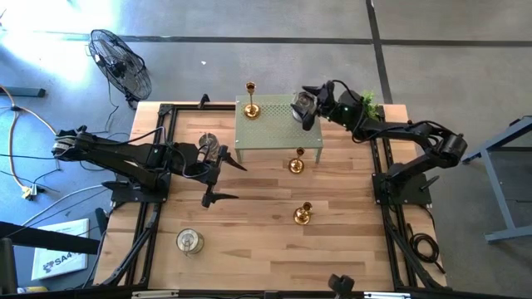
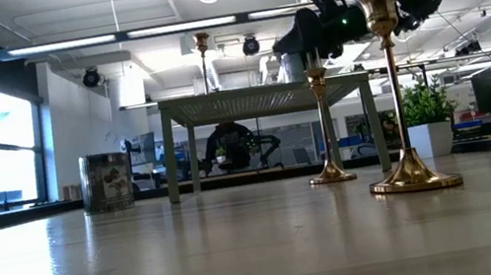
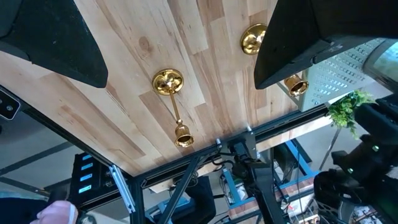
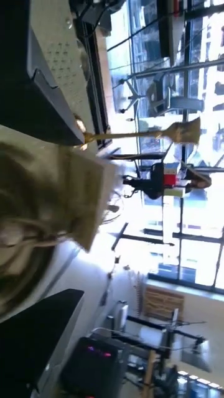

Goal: Pick & Place candle stick holders
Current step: Put the middle right silver scented candle on the shelf, then put the bottom gold candle holder on the shelf aligned with the other gold candle holder

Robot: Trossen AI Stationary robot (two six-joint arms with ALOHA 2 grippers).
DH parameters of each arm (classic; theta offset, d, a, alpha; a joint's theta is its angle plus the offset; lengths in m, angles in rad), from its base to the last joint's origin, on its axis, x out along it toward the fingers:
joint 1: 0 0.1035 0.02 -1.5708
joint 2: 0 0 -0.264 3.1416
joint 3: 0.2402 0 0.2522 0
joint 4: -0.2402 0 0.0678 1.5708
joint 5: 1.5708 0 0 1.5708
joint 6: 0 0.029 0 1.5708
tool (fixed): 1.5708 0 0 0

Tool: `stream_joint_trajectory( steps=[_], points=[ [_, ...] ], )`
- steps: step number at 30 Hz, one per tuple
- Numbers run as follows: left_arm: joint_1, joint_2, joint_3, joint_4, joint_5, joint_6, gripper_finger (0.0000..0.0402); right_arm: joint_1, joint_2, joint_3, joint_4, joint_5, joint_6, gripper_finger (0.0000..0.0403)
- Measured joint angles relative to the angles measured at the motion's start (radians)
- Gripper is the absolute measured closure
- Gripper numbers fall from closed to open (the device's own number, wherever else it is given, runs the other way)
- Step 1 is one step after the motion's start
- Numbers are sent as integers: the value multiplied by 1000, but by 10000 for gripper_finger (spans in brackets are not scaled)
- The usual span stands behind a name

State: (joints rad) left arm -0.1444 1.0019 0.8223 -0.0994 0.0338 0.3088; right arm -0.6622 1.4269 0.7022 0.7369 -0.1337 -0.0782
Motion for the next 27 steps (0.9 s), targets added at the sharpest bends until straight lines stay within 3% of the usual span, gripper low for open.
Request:
stream_joint_trajectory(
  steps=[5, 13, 19, 27],
  points=[
    [0, 0, 0, 0, 0, 0, 2, 25, -4, 77, -19, 29, -51, 13],
    [0, 0, -1, -12, 0, -3, 2, 63, -88, 247, -290, 101, -143, 13],
    [0, 0, -1, -19, -1, -3, 2, 139, -199, 335, -523, 67, -169, 13],
    [0, 0, -1, -72, 0, -2, 2, 318, -415, 344, -818, 44, -171, 13]
  ],
)
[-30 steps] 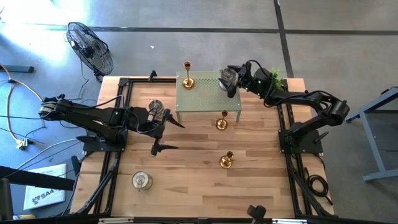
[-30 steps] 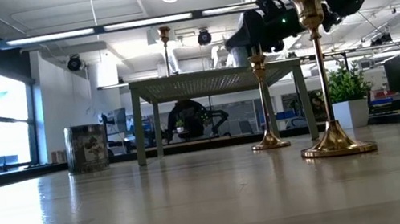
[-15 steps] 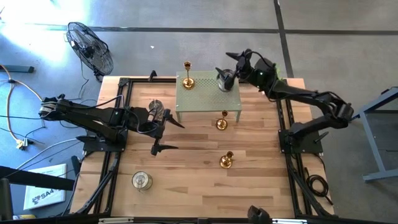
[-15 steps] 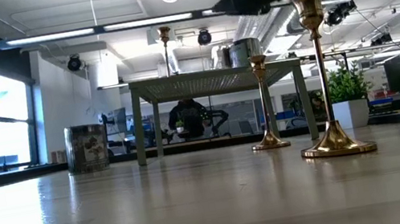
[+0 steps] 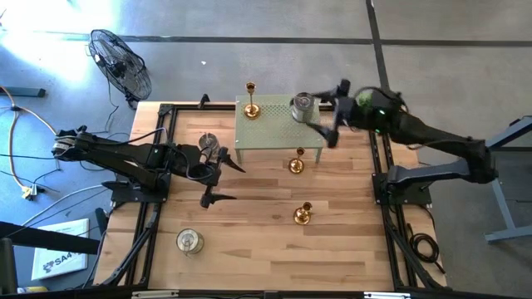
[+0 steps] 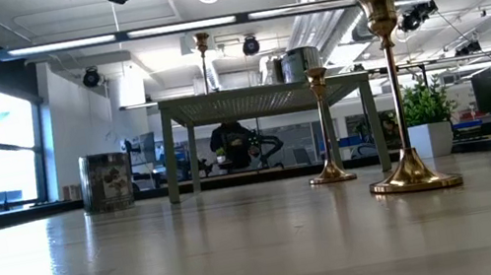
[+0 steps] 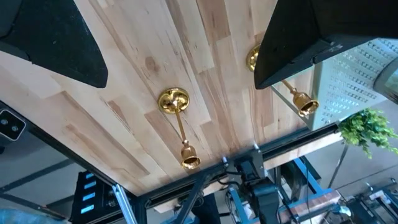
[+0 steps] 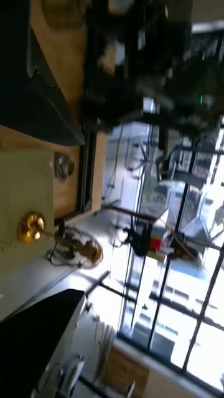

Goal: Pick & Place candle stick holders
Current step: Put the bottom gold candle holder on the shelf aligned with the other gold candle holder

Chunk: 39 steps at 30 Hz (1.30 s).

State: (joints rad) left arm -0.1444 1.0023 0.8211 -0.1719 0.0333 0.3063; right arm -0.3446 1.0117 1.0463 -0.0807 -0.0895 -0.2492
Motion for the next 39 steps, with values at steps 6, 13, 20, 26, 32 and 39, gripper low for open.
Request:
stream_joint_trajectory(
  steps=[6, 13, 20, 26, 32, 39],
  points=[
    [0, 0, 0, 1, 9, -1, 2, 213, -127, -12, -230, -50, 99, 13],
    [0, 42, 0, 11, 10, -43, 2, 523, -190, -278, -127, 68, 311, 13],
    [0, 131, 0, 102, 93, -102, 2, 727, -194, -592, 134, 437, 422, 13],
    [0, 162, 1, 158, 140, -102, 2, 830, -190, -736, 267, 549, 487, 13],
    [0, 162, 1, 139, 140, -103, 2, 893, -132, -804, 345, 603, 571, 13],
    [0, 162, 1, 166, 143, -143, 2, 895, 3, -820, 458, 620, 580, 13]
  ],
)
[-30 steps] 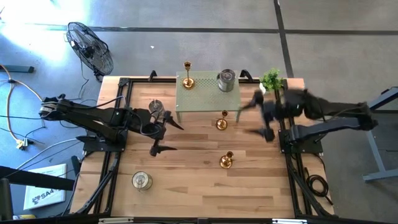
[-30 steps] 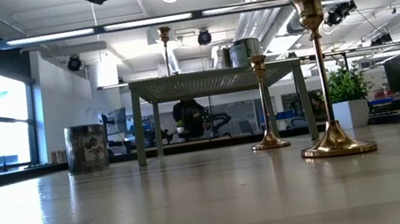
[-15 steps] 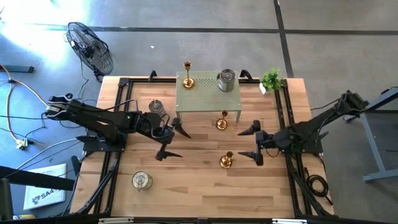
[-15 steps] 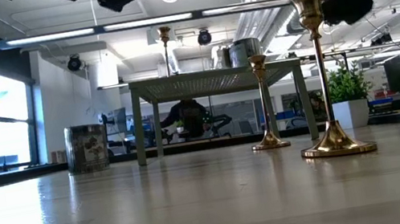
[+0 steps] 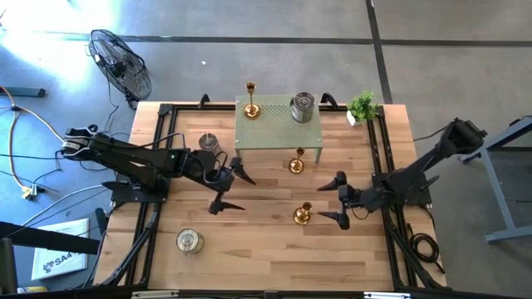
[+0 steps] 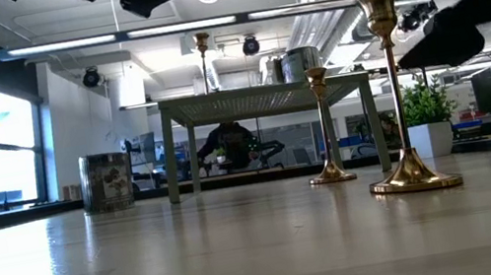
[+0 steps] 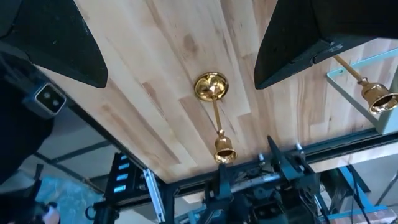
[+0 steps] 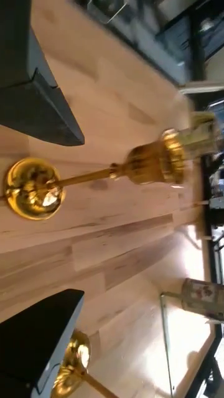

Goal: Pick & Place candle stick holders
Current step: Put the bottom gold candle holder on the shelf aligned with the other gold candle holder

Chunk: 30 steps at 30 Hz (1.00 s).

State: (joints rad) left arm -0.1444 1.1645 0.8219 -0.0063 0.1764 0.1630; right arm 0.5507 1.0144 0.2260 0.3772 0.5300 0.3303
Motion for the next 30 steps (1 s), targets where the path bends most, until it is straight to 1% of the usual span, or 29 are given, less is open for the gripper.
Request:
stream_joint_trajectory(
  steps=[3, 7, 11, 15, 18, 21, 24, 30],
  points=[
    [0, 0, 0, 8, -1, -12, 2, -1, 84, 0, 31, 19, -16, 13],
    [0, 7, 0, 14, -7, -14, 2, -11, 198, 0, 153, 33, -26, 13],
    [0, 18, -1, 15, -14, -15, 2, -53, 298, 0, 284, -23, -42, 13],
    [0, 34, -2, 9, -31, -16, 2, -98, 377, 7, 374, -67, -49, 13],
    [0, 52, 2, 22, -59, -19, 2, -115, 416, 39, 383, -89, -59, 13],
    [0, 57, -1, 14, -118, -19, 2, -121, 445, 81, 383, -124, -96, 13],
    [0, 66, -1, 0, -164, -39, 2, -121, 460, 119, 362, -129, -126, 13],
    [0, 65, -1, 3, -166, -49, 2, -121, 451, 143, 345, -63, -132, 21]
  ],
)
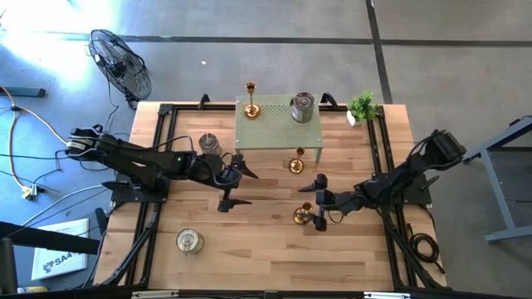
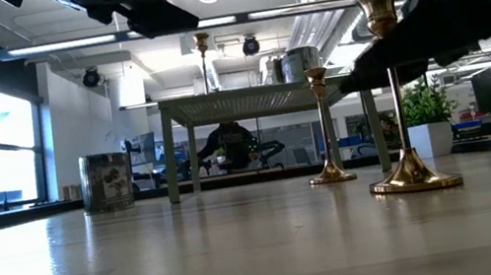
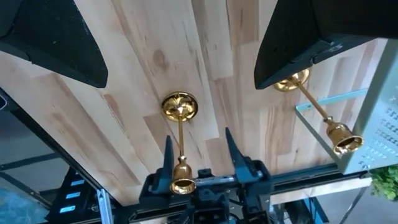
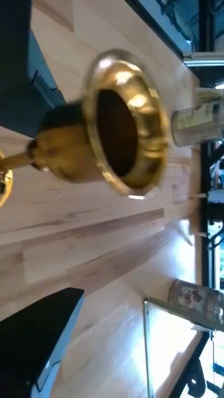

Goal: Pick & Place candle stick holders
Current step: Put the bottom gold candle holder on the shelf aligned with the other gold candle holder

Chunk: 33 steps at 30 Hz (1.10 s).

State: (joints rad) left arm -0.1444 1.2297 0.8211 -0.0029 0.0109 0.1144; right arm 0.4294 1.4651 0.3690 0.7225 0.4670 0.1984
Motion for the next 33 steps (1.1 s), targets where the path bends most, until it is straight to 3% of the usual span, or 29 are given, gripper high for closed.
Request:
stream_joint_trajectory(
  steps=[11, 24, 33],
  points=[
    [0, 0, 0, 2, -7, -68, 2, 0, 0, 44, -18, -5, -54, 86],
    [0, 0, 0, 3, -109, -45, 2, 5, -3, 97, -96, 16, -95, 158],
    [0, 0, 0, 2, -164, -43, 2, 9, -64, 97, -95, 14, -114, 246]
  ],
)
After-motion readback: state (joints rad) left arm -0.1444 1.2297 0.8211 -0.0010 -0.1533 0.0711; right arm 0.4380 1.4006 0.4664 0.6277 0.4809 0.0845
